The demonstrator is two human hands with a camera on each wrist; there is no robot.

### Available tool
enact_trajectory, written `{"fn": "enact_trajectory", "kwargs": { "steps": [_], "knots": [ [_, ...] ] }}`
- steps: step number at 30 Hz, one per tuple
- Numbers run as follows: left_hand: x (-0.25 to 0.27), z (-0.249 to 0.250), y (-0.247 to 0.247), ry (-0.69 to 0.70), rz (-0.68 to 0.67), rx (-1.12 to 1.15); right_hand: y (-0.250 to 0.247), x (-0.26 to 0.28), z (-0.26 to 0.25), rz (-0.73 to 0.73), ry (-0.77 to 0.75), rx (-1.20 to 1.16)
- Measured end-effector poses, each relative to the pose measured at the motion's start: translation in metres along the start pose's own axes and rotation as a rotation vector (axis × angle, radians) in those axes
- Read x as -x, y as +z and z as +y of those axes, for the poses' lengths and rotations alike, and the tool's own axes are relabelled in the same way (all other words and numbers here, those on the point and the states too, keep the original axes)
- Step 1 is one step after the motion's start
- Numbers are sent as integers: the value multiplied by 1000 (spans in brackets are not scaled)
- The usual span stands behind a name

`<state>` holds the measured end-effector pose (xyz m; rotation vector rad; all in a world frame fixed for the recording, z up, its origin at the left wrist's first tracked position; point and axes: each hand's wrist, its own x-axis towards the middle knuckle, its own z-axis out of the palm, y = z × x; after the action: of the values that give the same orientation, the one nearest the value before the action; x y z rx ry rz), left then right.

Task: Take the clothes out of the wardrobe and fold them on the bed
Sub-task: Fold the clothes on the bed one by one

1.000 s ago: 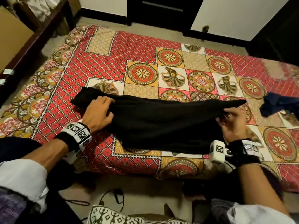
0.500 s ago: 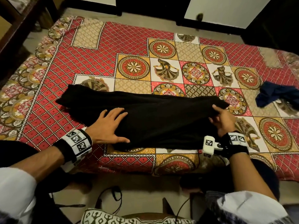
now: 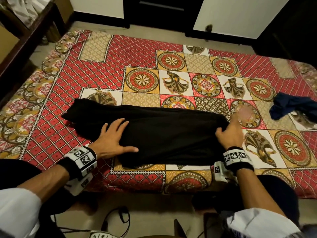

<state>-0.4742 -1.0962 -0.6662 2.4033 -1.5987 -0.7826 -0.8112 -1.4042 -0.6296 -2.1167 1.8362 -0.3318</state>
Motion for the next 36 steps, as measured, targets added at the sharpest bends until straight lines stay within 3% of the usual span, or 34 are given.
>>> {"fn": "enact_trajectory", "kwargs": {
  "steps": [2,8,13,15,20,28,32,36],
  "knots": [
    [1,-6,-1,-37,-2,-24,8,0,6,-165,43,38],
    [0,-9,-4,-44,-48,-66,-6,-10,13,-237,323,-127],
    [-2,-11,-6,-43,-117,-92,-2,-38,34,-377,358,-234],
    [-3,-11,-7,-43,-122,-102,12,-61,58,-390,358,-260],
    [-3,-12,-9,-37,-112,-84,-10,-42,34,-417,438,-289],
    [0,-6,-17,33,-54,-61,-11,-54,54,-415,494,-425],
    [4,9,-37,62,4,245,-54,-11,-13,-323,374,-592],
    [7,32,-63,72,-29,830,-76,57,-96,-225,29,-715]
  ]
}}
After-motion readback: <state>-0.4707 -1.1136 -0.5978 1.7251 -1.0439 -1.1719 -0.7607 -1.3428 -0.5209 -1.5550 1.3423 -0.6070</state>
